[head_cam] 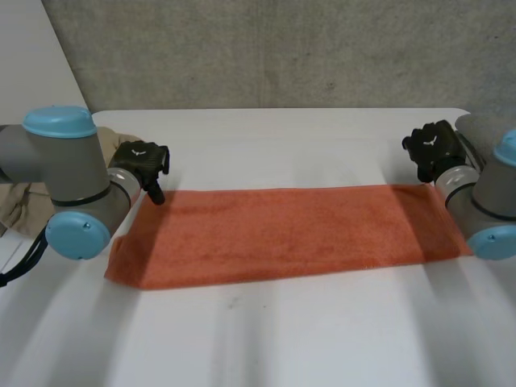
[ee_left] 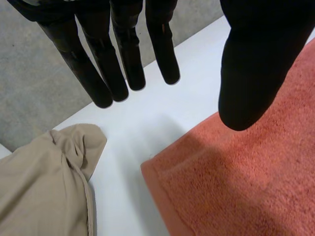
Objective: Fold the laundry.
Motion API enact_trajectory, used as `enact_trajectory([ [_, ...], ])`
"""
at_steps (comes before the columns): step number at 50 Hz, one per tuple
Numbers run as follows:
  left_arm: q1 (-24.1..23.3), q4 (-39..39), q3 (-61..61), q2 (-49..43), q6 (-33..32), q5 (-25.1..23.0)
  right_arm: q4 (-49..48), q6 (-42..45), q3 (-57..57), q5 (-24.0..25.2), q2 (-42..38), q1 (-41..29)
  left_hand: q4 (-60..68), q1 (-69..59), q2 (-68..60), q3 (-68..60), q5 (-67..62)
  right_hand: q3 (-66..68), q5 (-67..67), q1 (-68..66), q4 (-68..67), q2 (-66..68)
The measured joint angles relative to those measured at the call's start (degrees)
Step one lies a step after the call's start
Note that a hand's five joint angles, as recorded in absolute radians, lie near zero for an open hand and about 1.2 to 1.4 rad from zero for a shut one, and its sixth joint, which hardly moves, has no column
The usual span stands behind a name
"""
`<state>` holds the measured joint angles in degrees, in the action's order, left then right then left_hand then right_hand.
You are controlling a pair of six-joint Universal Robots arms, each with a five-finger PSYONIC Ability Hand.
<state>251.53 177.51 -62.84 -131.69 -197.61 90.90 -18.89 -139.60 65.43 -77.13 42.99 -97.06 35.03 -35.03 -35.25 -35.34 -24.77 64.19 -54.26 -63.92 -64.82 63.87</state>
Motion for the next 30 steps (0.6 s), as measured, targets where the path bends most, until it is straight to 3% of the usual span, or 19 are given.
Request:
enact_trajectory([
  [6, 0.21, -0.85, 0.4, 1.35, 0.17, -2.36, 5.38, -5.87, -2.36, 0.09, 1.97, 0.76, -10.32, 9.74, 9.85, 9.7, 10.22, -19.38, 20.11, 19.58, 20.06, -19.57],
  [12, 0.42, -3.25, 1.4, 2.38, 0.3, -3.85, 18.43, -12.16, -10.58, 0.23, 0.5, 2.1, -11.07, 9.97, 10.76, 10.41, 11.05, -28.57, 30.03, 27.54, 29.3, -27.54],
  [15, 0.56, -4.83, 1.62, 2.86, 0.6, -4.43, 29.29, -13.95, -19.38, 0.18, -3.38, 3.17, -11.07, 9.97, 10.87, 10.41, 11.06, -33.17, 34.75, 32.2, 33.74, -32.78],
  [21, 0.63, -5.69, 1.0, 3.49, 1.04, -5.43, 39.89, -12.0, -31.53, -0.76, -11.1, 4.1, -11.07, 9.97, 10.89, 10.41, 11.06, -35.76, 37.87, 34.92, 36.81, -35.7],
  [30, 0.76, -5.45, 0.18, 3.95, 1.11, -6.41, 40.55, -4.24, -37.37, -2.64, -17.76, 4.64, -11.07, 9.97, 10.89, 10.41, 11.06, -35.76, 37.97, 34.92, 36.81, -35.7],
])
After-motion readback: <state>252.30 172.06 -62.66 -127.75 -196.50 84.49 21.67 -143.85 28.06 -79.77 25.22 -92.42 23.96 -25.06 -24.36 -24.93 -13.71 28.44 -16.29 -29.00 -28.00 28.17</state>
